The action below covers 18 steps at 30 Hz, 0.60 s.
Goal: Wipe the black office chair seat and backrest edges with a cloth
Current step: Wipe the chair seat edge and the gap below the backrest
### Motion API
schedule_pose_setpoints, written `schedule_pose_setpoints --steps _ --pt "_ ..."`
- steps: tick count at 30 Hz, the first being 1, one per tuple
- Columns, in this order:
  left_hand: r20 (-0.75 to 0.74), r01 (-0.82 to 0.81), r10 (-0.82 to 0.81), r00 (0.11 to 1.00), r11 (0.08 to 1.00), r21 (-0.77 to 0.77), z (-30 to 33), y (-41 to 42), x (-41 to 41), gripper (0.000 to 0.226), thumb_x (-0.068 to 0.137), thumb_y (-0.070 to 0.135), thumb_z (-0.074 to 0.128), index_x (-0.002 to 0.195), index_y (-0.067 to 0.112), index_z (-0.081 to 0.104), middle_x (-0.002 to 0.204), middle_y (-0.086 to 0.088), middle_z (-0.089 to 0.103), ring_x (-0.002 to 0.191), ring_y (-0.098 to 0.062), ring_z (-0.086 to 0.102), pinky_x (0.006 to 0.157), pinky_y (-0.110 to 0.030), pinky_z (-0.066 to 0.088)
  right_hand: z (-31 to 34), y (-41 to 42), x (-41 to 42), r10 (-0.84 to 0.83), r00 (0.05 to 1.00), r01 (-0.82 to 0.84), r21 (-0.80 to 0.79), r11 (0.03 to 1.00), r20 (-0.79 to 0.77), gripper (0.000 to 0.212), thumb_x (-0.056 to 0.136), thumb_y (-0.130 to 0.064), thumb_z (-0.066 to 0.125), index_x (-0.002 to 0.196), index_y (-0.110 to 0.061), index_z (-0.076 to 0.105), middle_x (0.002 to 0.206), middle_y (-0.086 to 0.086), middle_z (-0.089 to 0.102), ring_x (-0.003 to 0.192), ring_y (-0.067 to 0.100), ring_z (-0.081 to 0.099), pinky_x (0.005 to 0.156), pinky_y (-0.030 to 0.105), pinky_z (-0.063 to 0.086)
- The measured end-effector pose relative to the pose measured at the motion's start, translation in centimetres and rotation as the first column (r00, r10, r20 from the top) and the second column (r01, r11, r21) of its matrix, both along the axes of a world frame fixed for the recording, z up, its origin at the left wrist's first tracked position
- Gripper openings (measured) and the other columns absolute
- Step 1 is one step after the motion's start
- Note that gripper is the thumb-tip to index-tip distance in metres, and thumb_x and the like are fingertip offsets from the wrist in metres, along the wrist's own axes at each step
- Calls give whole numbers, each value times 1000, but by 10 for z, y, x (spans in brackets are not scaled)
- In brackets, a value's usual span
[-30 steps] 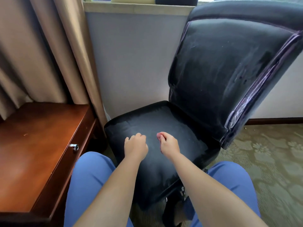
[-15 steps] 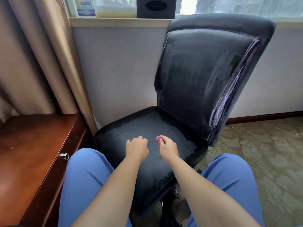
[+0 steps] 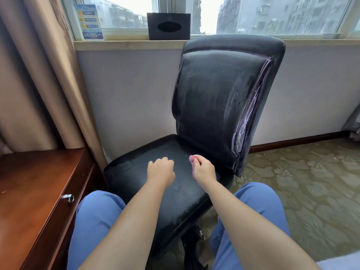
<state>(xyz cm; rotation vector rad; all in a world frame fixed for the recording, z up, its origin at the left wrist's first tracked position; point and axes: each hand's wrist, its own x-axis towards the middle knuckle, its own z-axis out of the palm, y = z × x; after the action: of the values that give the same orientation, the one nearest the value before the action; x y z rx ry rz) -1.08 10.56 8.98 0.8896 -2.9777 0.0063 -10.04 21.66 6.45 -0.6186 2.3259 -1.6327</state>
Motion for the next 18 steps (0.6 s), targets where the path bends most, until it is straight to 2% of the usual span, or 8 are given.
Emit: schedule_pose_setpoints --steps 3,7,11,18 --pt "1 17 -17 1000 1000 -12 4 1 -5 35 93 16 40 125 17 54 126 -2 52 115 -23 49 99 -36 33 6 6 -4 -10 999 10 -12 1000 -40 26 98 -29 41 100 -23 66 83 -6 63 78 14 57 76 32 48" --pt "-4 49 -49 999 999 -6 12 9 -15 35 94 16 40 125 17 54 125 -2 52 114 -23 49 98 -36 33 18 14 -13 -38 996 37 -15 999 -81 26 98 -27 41 100 -22 66 88 -5 66 84 12 59 74 24 43" --pt "-44 82 -83 996 997 -10 23 14 -32 35 94 17 39 126 17 53 126 -2 52 114 -23 49 97 -35 34 35 20 -30 -63 992 60 -31 998 -108 26 98 -25 40 101 -25 66 92 -11 66 82 8 59 76 25 46" --pt "-98 154 -153 983 988 -1 33 20 -70 35 94 17 40 125 16 55 125 -2 53 112 -23 51 96 -35 34 54 29 -68 -105 981 100 -38 994 -165 28 100 -23 40 112 -19 65 105 -10 64 98 5 56 83 18 38"
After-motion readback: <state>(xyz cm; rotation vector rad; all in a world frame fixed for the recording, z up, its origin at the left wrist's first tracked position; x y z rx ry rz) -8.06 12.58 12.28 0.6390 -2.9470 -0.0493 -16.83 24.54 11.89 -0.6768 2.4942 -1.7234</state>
